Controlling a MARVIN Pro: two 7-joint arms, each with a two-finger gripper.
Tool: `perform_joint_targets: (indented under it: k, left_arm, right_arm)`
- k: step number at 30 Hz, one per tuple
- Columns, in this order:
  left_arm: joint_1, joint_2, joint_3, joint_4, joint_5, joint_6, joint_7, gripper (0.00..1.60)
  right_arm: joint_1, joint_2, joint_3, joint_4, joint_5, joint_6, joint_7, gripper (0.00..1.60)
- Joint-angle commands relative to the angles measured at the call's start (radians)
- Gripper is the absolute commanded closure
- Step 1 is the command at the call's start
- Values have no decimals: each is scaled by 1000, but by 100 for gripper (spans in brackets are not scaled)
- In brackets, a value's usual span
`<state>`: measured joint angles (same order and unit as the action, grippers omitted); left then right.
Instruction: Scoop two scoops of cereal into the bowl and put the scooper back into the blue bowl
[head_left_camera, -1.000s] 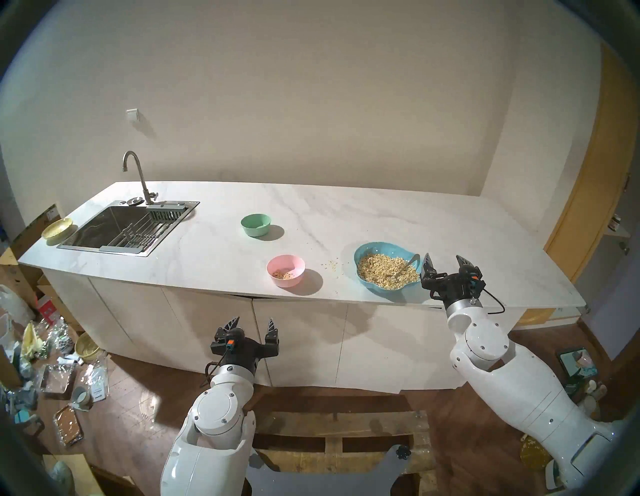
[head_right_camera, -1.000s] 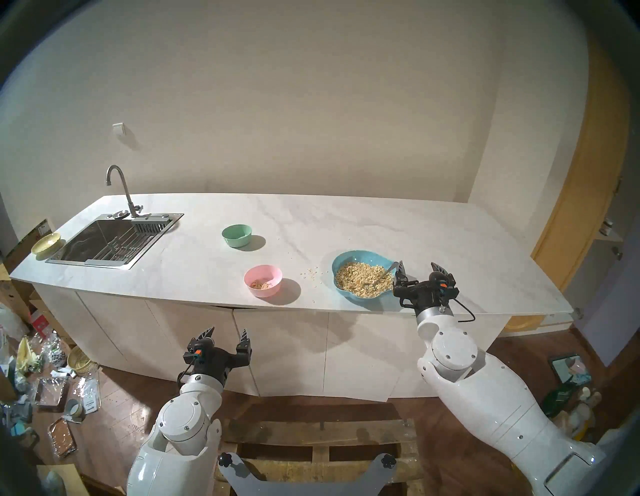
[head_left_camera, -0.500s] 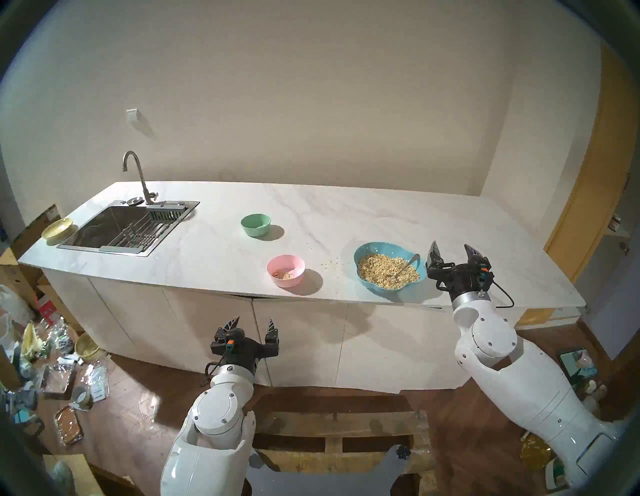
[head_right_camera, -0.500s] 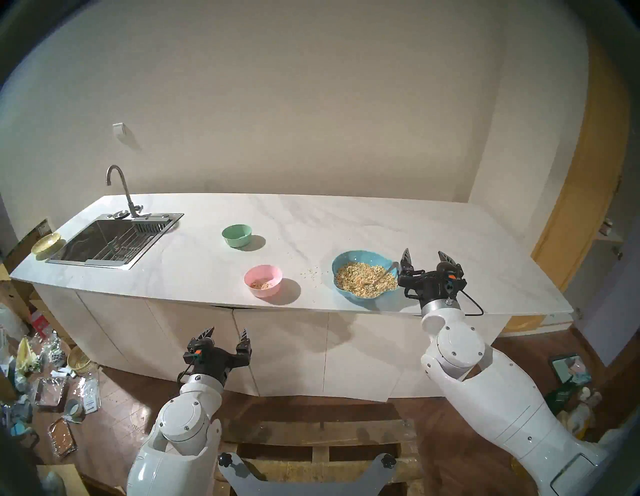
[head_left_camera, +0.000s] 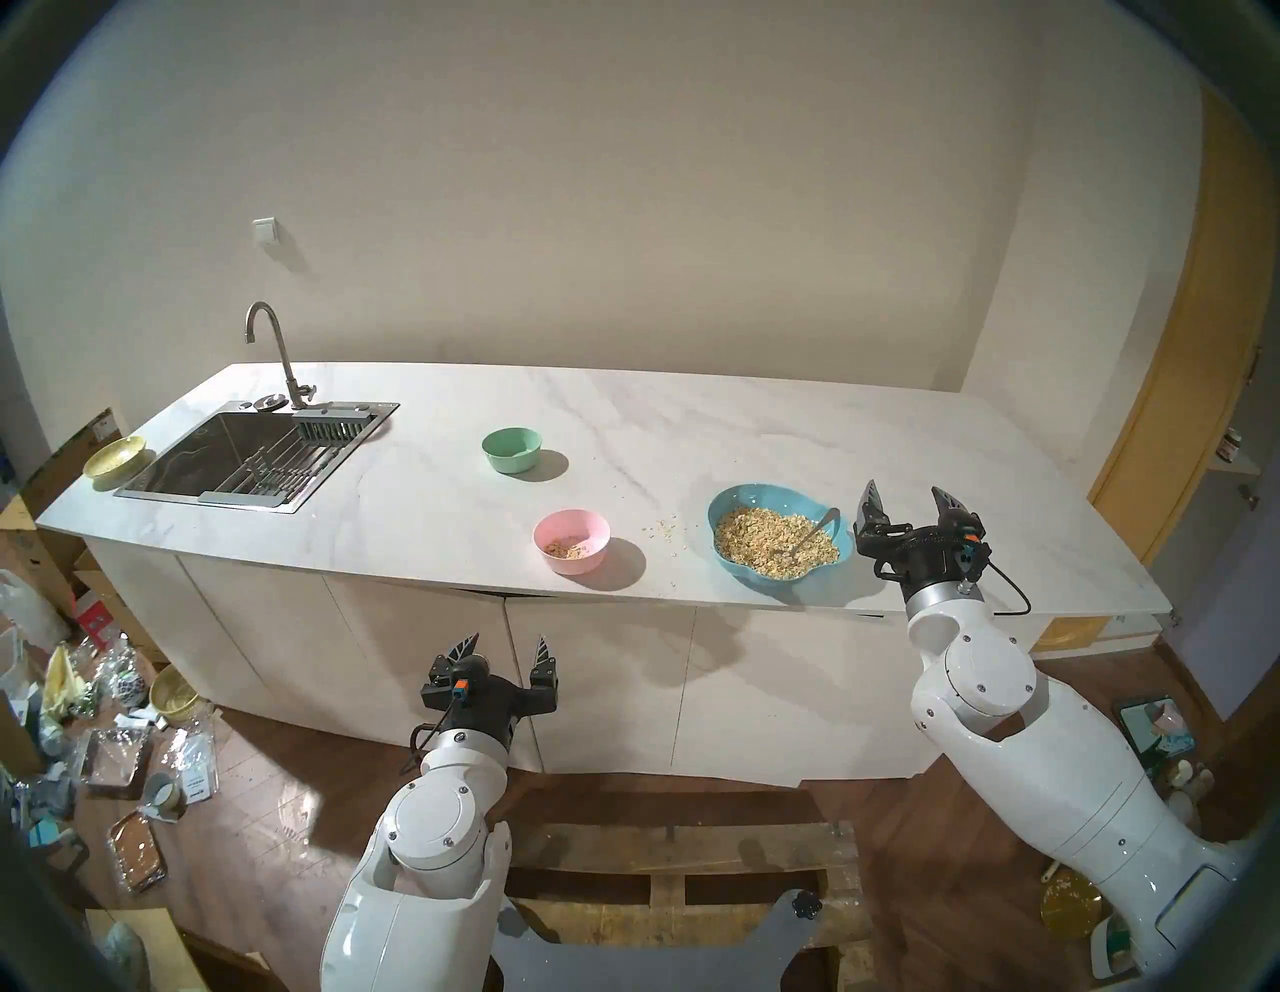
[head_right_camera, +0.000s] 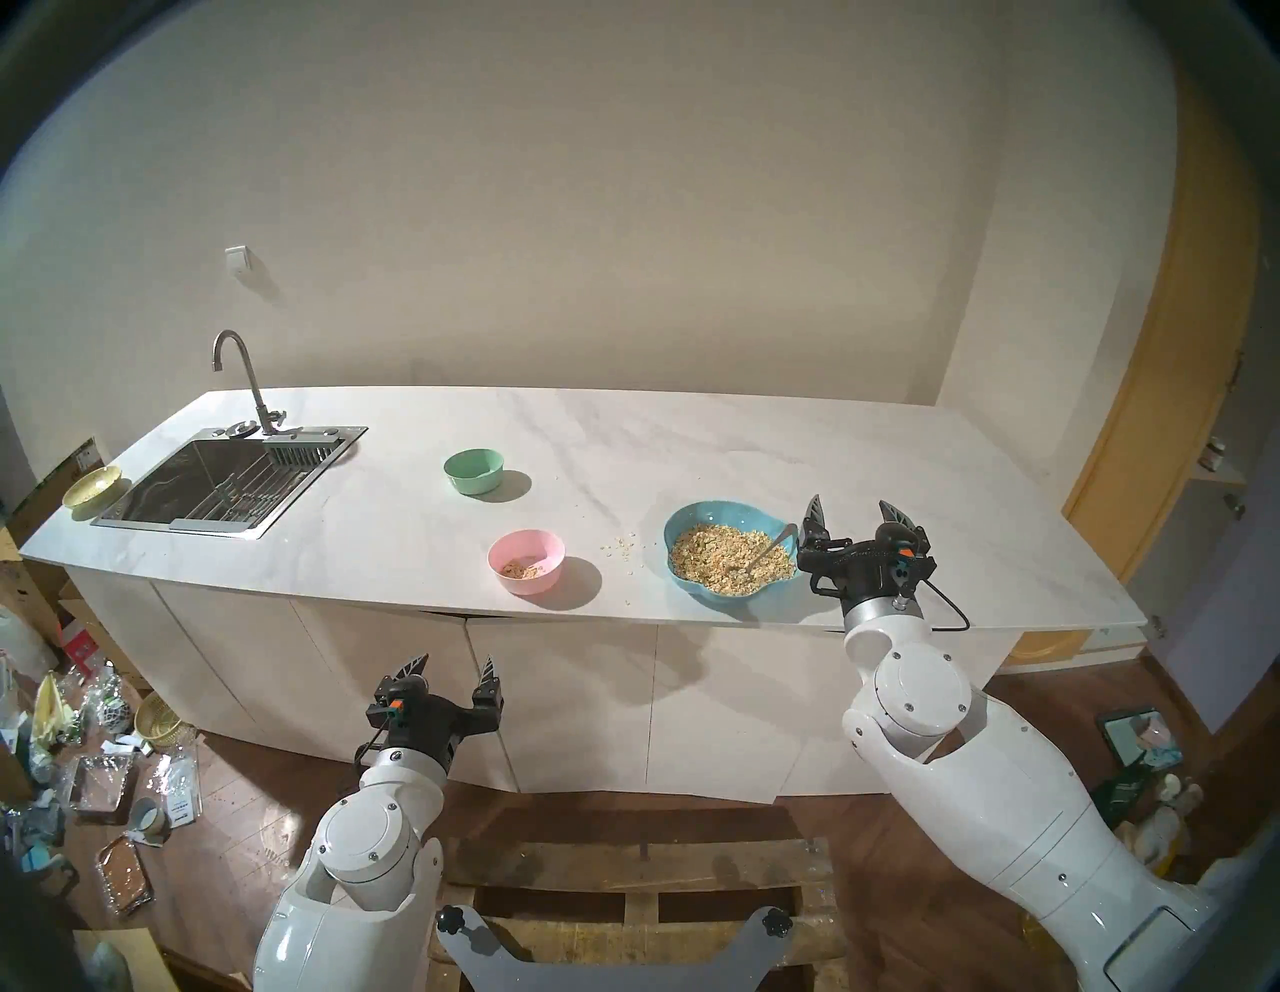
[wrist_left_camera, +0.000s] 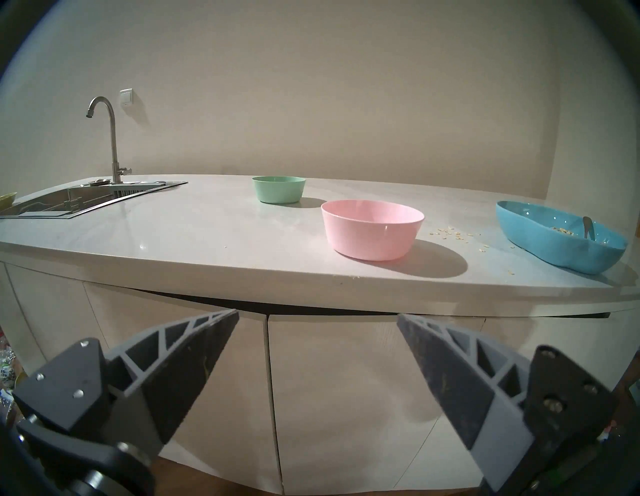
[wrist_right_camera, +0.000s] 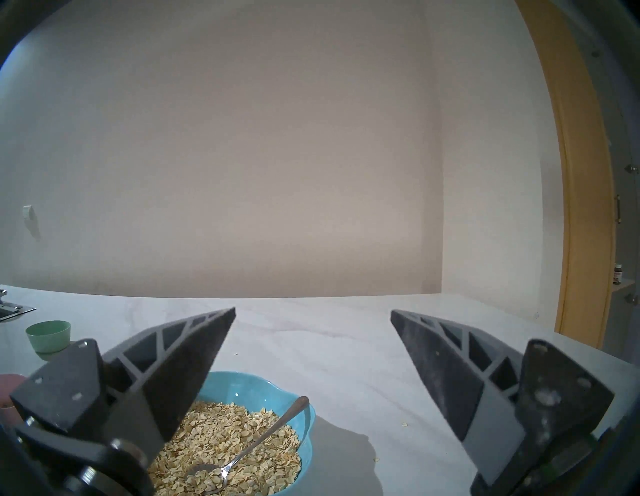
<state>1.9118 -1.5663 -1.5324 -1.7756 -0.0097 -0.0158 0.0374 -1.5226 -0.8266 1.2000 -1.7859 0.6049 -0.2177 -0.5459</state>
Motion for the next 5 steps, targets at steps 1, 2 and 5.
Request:
perform_joint_targets:
  k: [1,2,5]
  left_arm:
    - [-5,0,2,-28,-3,-5,-5,0]
    - [-5,0,2,-28,-3,-5,-5,0]
    - [-5,0,2,-28,-3,-5,-5,0]
  right_arm:
    - [8,4,10,-24,-3,-10,1,0]
    - [8,4,10,-24,-3,-10,1,0]
    - [8,5,9,-24,-3,-10,0,0]
